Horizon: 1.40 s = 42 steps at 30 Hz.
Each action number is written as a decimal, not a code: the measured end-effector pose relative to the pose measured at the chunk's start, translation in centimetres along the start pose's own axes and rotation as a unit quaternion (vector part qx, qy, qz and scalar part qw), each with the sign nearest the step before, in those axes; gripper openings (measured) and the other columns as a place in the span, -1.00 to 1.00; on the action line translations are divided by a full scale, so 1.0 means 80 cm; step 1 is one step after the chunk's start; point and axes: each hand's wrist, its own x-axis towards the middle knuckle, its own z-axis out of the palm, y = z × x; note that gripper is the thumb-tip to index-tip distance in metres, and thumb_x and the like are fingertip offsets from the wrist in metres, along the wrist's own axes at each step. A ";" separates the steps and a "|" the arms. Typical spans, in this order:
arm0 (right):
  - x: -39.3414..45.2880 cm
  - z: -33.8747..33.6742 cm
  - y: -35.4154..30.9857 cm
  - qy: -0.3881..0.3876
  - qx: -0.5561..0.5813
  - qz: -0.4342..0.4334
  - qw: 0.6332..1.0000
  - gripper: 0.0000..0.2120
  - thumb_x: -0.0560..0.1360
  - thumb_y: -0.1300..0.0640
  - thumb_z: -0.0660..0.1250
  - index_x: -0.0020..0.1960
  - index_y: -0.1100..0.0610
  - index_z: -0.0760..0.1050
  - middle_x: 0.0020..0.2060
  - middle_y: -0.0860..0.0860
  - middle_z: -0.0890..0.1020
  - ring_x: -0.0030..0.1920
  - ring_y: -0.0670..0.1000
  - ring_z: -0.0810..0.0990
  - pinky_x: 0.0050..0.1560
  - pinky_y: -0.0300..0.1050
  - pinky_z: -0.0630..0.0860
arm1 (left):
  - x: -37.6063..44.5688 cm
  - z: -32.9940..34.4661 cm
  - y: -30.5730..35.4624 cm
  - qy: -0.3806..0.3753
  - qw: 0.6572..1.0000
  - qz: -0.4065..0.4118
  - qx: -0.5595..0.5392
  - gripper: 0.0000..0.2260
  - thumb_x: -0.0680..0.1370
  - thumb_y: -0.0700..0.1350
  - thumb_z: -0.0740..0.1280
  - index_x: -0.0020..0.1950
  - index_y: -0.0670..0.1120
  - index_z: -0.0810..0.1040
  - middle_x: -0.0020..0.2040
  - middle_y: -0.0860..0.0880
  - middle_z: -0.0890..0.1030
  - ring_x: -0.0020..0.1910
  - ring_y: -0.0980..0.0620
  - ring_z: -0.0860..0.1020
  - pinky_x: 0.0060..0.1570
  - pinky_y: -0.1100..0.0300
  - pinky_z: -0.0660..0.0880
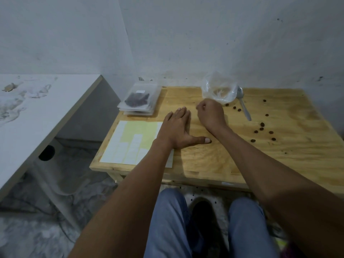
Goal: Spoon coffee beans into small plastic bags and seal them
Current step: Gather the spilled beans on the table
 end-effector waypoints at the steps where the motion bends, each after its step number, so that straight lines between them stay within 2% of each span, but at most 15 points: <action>1: 0.004 -0.004 -0.001 0.016 0.108 0.071 0.992 -0.72 0.62 0.15 0.20 -0.09 0.26 0.61 -0.25 0.09 0.63 -0.28 0.03 0.56 -0.26 -0.06 0.49 | 0.000 -0.001 0.000 -0.001 1.000 -0.001 0.001 0.22 0.26 0.64 0.26 0.65 -0.17 0.12 0.66 -0.11 0.10 0.65 -0.01 0.04 0.61 -0.03 -0.04; 4: 0.013 -0.024 -0.003 0.009 0.438 0.286 0.852 -0.77 0.55 0.24 0.09 -0.19 0.17 0.49 -0.42 0.02 0.43 -0.54 -0.06 0.27 -0.55 -0.22 0.17 | -0.001 -0.002 0.002 -0.002 1.000 -0.003 0.004 0.22 0.25 0.64 0.26 0.64 -0.16 0.14 0.66 -0.10 0.11 0.65 -0.02 0.04 0.61 -0.04 -0.04; 6: 0.017 -0.034 0.001 -0.007 0.496 0.313 0.810 -0.78 0.53 0.26 0.07 -0.16 0.17 0.48 -0.42 0.01 0.45 -0.55 -0.08 0.22 -0.56 -0.23 0.13 | -0.001 -0.003 0.002 -0.007 1.000 -0.006 0.002 0.22 0.25 0.65 0.25 0.64 -0.16 0.13 0.66 -0.10 0.10 0.65 -0.01 0.03 0.61 -0.04 -0.04; 7: 0.018 -0.038 0.001 -0.014 0.484 0.308 0.819 -0.78 0.53 0.26 0.09 -0.14 0.17 0.51 -0.41 0.01 0.46 -0.54 -0.08 0.23 -0.56 -0.22 0.14 | -0.001 -0.003 0.002 -0.008 1.000 -0.006 0.001 0.22 0.25 0.64 0.25 0.64 -0.15 0.13 0.67 -0.09 0.10 0.65 -0.01 0.03 0.61 -0.04 -0.05; 9: 0.016 -0.042 0.001 -0.015 0.366 0.260 0.893 -0.82 0.53 0.22 0.19 -0.13 0.17 0.56 -0.38 0.00 0.49 -0.47 -0.05 0.32 -0.48 -0.17 0.25 | -0.001 -0.003 0.002 -0.008 1.000 -0.008 -0.001 0.22 0.25 0.65 0.25 0.65 -0.15 0.12 0.67 -0.09 0.09 0.65 0.00 0.02 0.61 -0.04 -0.05; 12: 0.014 -0.033 0.011 0.006 0.072 0.070 0.995 -0.82 0.52 0.14 0.32 -0.21 0.17 0.60 -0.29 0.02 0.60 -0.28 0.01 0.52 -0.24 -0.10 0.45 | -0.001 -0.003 0.002 -0.009 1.000 -0.007 -0.003 0.22 0.25 0.65 0.24 0.65 -0.15 0.11 0.67 -0.09 0.09 0.65 0.00 0.01 0.61 -0.04 -0.06; 19: 0.018 -0.015 0.021 0.020 -0.108 -0.028 0.994 -0.75 0.53 0.02 0.47 0.08 0.18 0.69 -0.04 0.13 0.73 -0.01 0.13 0.67 -0.02 -0.02 0.58 | -0.001 -0.002 0.003 -0.009 1.000 -0.008 -0.003 0.20 0.26 0.63 0.26 0.65 -0.14 0.12 0.67 -0.08 0.09 0.65 0.01 0.01 0.61 -0.02 -0.08; 25: 0.019 -0.008 0.026 0.033 -0.150 -0.058 0.986 -0.76 0.62 0.06 0.34 -0.01 0.22 0.66 -0.14 0.15 0.71 -0.11 0.16 0.65 -0.19 -0.06 0.48 | -0.001 -0.003 0.003 -0.007 1.000 -0.009 -0.002 0.21 0.25 0.64 0.24 0.65 -0.14 0.13 0.67 -0.09 0.09 0.65 0.01 0.01 0.61 -0.02 -0.07; 30: 0.010 -0.022 0.018 0.050 0.094 0.057 0.993 -0.77 0.58 0.14 0.20 -0.22 0.16 0.50 -0.39 0.00 0.51 -0.38 -0.03 0.42 -0.35 -0.09 0.34 | -0.001 -0.005 0.003 -0.014 1.000 -0.011 -0.003 0.22 0.25 0.65 0.23 0.65 -0.14 0.10 0.67 -0.08 0.07 0.65 0.01 0.00 0.61 -0.04 -0.08; 31: 0.011 -0.029 0.015 0.042 0.196 0.131 0.971 -0.76 0.56 0.15 0.16 -0.25 0.14 0.47 -0.43 -0.01 0.45 -0.43 -0.04 0.35 -0.40 -0.10 0.28 | -0.001 -0.005 0.003 -0.014 1.000 -0.011 -0.003 0.22 0.25 0.65 0.23 0.65 -0.14 0.10 0.67 -0.08 0.06 0.65 0.01 0.00 0.61 -0.04 -0.08; 33: 0.012 -0.041 0.013 0.011 0.420 0.271 0.866 -0.75 0.54 0.17 0.08 -0.28 0.09 0.40 -0.51 -0.05 0.33 -0.53 -0.06 0.21 -0.51 -0.18 0.14 | -0.002 -0.005 0.003 -0.013 1.000 -0.009 -0.001 0.21 0.25 0.65 0.23 0.65 -0.13 0.12 0.67 -0.09 0.08 0.65 -0.01 0.01 0.61 -0.05 -0.06; 35: 0.016 -0.057 0.019 0.005 0.551 0.309 0.775 -0.69 0.57 0.13 0.05 -0.31 0.10 0.39 -0.53 -0.04 0.33 -0.56 -0.06 0.16 -0.54 -0.24 0.06 | -0.003 -0.006 0.004 -0.012 1.000 -0.006 0.000 0.20 0.25 0.65 0.23 0.64 -0.14 0.14 0.67 -0.10 0.09 0.65 -0.02 0.02 0.60 -0.04 -0.05; 37: 0.022 -0.073 0.025 0.015 0.601 0.305 0.738 -0.68 0.57 0.14 0.05 -0.30 0.15 0.43 -0.50 0.02 0.41 -0.55 -0.04 0.21 -0.55 -0.25 0.07 | -0.004 -0.008 0.004 -0.011 1.000 -0.005 -0.002 0.18 0.26 0.64 0.25 0.64 -0.14 0.15 0.66 -0.10 0.10 0.65 -0.02 0.03 0.60 -0.03 -0.05; 40: 0.028 -0.095 0.035 0.027 0.573 0.298 0.763 -0.77 0.51 0.17 0.13 -0.29 0.15 0.44 -0.48 -0.01 0.38 -0.54 -0.06 0.17 -0.57 -0.26 0.07 | -0.005 -0.011 0.005 -0.011 1.000 -0.001 -0.004 0.17 0.27 0.62 0.26 0.63 -0.13 0.16 0.66 -0.10 0.10 0.65 -0.03 0.03 0.59 -0.02 -0.07; 42: 0.033 -0.105 0.046 0.062 0.432 0.282 0.855 -0.82 0.46 0.15 0.22 -0.32 0.11 0.45 -0.47 -0.04 0.33 -0.52 -0.05 0.17 -0.53 -0.22 0.10 | -0.005 -0.011 0.004 -0.014 1.000 0.000 -0.002 0.16 0.28 0.62 0.26 0.64 -0.13 0.15 0.67 -0.09 0.09 0.65 -0.02 0.02 0.59 -0.02 -0.08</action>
